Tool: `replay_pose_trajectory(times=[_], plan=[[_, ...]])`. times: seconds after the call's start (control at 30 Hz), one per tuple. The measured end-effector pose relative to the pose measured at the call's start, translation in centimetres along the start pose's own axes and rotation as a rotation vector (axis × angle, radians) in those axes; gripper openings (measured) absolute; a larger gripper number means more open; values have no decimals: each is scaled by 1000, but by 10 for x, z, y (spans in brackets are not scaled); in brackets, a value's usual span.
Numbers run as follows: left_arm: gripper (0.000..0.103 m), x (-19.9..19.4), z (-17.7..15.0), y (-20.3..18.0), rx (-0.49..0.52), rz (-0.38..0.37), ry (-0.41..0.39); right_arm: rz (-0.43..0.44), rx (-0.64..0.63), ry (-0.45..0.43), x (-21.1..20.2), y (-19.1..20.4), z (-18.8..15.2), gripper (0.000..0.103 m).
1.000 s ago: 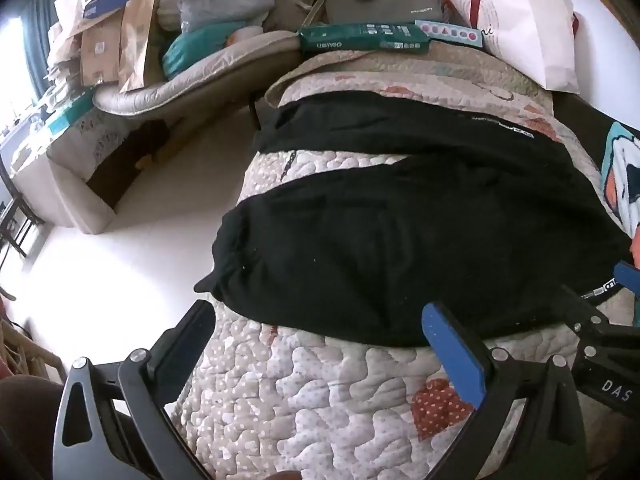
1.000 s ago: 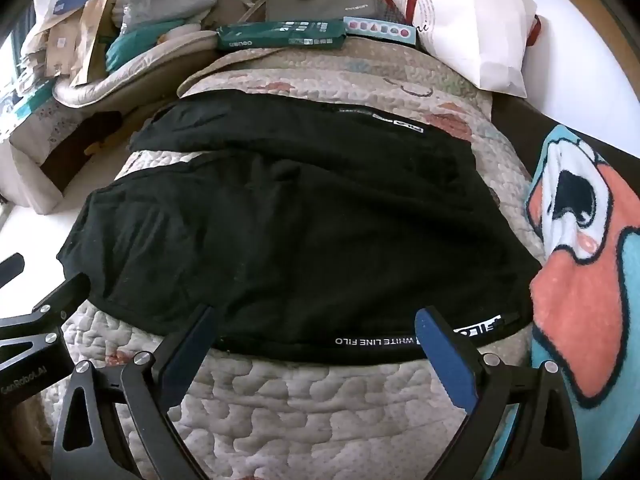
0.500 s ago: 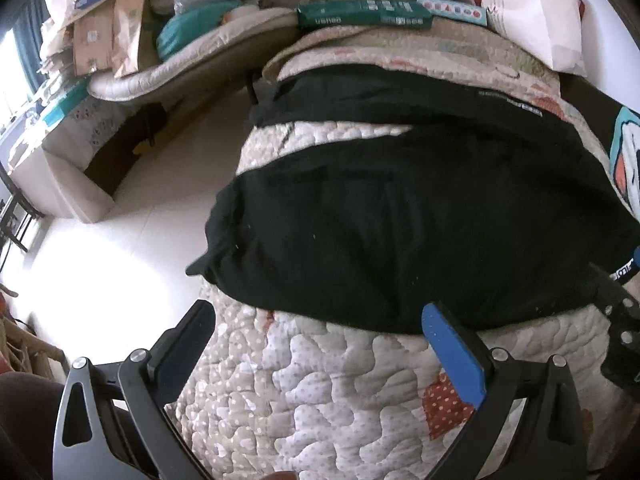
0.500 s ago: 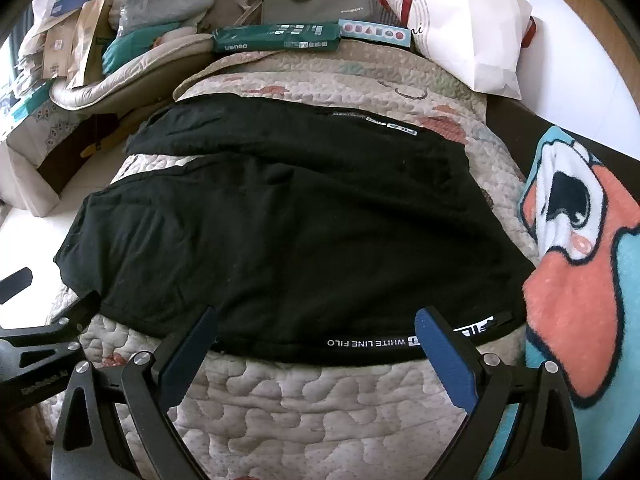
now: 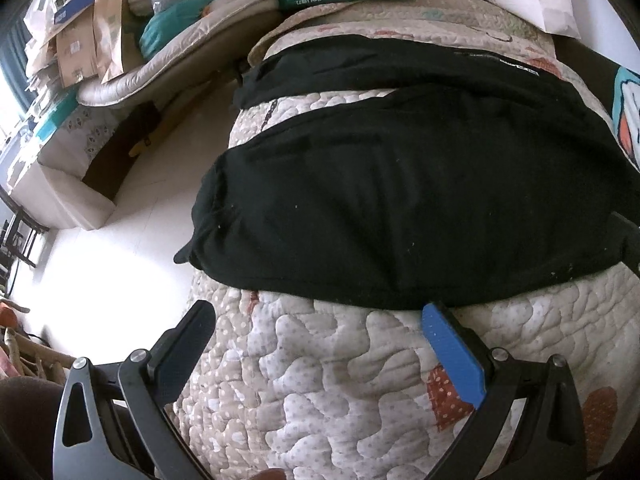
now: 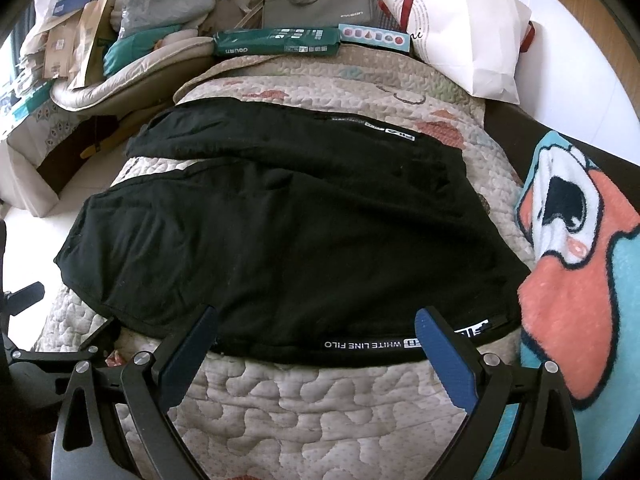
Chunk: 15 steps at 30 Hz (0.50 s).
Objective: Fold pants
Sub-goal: 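Move both tools toward the black pants lying on the bed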
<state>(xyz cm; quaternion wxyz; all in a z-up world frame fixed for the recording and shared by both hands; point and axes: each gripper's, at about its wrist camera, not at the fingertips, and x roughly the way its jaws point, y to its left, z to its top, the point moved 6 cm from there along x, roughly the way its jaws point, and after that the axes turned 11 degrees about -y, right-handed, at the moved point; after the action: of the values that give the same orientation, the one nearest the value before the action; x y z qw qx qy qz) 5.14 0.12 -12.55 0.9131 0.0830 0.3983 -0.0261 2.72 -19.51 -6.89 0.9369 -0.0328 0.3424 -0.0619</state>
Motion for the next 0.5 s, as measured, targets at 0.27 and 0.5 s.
replay_pose_trajectory(times=[0.27,0.5], plan=[[103,10,-19,22,-282,-111,109,-2,3,-12,-4,-2,1,101],[103,9,-24,24,-292,-142,125,2,-3,-30,-8,-3,5,101]])
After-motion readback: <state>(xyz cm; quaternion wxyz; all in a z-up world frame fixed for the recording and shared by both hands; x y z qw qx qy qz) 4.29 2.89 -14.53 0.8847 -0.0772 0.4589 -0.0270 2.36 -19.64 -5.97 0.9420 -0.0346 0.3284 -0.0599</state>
